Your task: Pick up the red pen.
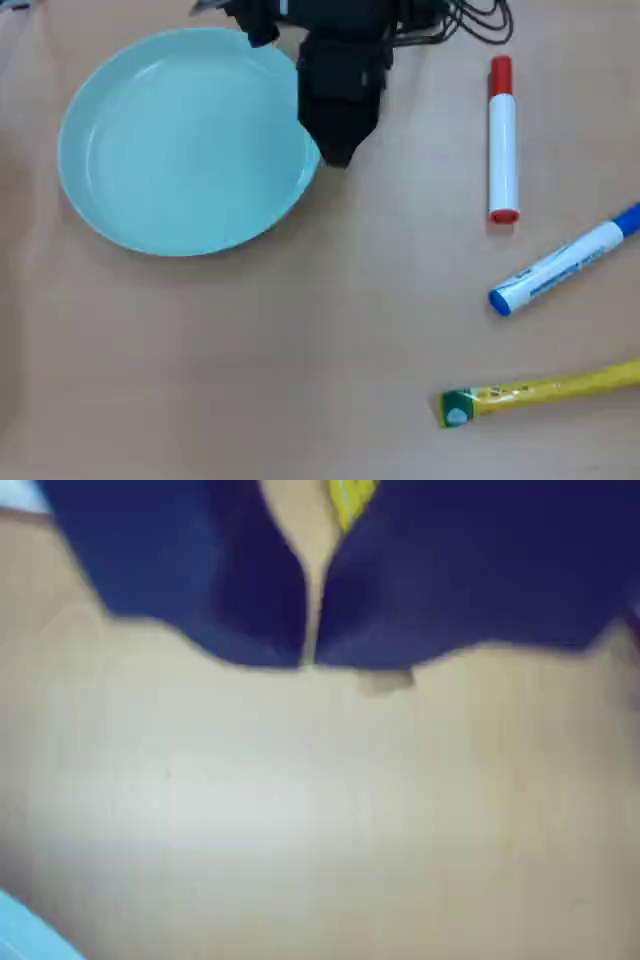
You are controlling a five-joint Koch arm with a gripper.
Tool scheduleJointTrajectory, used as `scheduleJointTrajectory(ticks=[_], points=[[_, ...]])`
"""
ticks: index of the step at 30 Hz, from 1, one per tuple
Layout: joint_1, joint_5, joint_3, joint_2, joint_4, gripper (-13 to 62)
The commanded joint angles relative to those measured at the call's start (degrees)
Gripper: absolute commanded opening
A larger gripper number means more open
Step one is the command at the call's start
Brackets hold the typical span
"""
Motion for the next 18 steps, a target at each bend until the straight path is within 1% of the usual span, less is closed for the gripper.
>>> scheduleJointTrajectory(ticks=[1, 18], points=[[-1.23, 0.70, -3.25, -1.05, -2.29, -6.5], [-1.23, 0.26, -3.25, -0.97, -1.85, -6.5]])
